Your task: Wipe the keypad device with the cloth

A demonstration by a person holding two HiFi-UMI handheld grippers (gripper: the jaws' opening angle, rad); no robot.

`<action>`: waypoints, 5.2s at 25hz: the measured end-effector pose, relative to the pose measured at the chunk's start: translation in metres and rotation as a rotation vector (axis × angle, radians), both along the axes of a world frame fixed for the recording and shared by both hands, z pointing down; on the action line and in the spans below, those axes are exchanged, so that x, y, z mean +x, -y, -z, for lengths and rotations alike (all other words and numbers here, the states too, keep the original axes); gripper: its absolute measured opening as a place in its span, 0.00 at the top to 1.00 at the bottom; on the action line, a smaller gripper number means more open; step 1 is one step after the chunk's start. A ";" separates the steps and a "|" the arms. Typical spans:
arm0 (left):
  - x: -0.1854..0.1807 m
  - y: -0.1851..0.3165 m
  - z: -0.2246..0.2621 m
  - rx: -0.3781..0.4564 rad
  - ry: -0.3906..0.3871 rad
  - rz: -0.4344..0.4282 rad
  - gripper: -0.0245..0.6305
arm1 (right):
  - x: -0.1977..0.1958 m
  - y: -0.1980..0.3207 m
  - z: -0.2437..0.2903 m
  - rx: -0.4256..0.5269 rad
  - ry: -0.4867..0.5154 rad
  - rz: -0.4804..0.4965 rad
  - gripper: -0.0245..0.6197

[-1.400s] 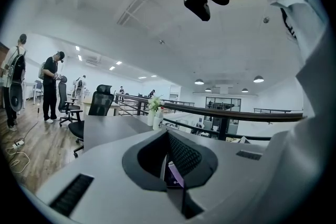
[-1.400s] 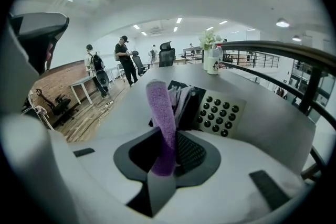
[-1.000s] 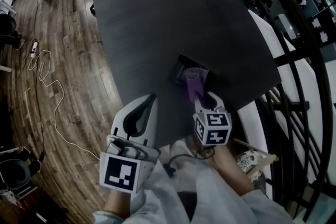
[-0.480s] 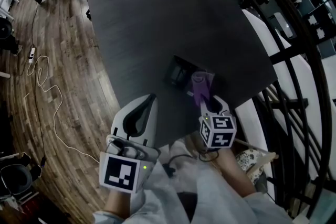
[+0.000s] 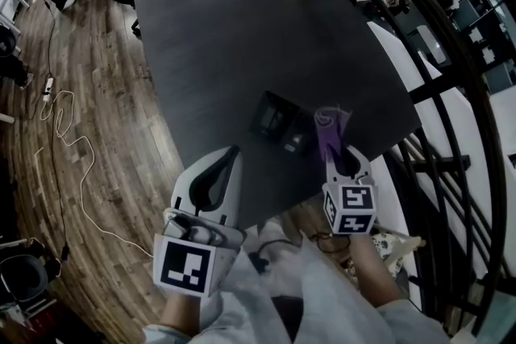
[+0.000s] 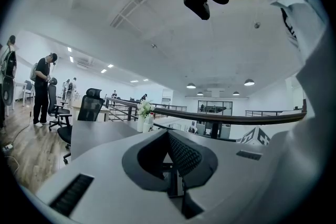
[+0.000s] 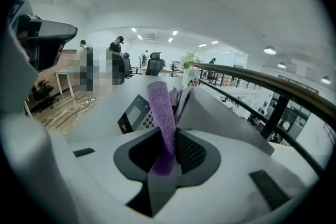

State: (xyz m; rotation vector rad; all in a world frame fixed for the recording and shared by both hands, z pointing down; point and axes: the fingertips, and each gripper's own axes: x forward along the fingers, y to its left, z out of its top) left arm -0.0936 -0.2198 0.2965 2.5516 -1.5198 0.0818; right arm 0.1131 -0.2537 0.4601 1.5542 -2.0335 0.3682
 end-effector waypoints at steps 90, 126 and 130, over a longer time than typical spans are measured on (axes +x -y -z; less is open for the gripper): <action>0.009 -0.006 0.009 0.013 0.041 0.010 0.95 | 0.005 0.010 -0.071 -0.116 0.375 -0.168 0.83; 0.012 -0.010 0.044 0.139 0.023 0.028 0.95 | -0.053 -0.038 0.034 0.023 0.388 0.087 0.83; 0.017 -0.014 0.048 0.127 0.012 0.028 0.95 | -0.055 -0.031 0.078 0.147 0.367 0.119 0.83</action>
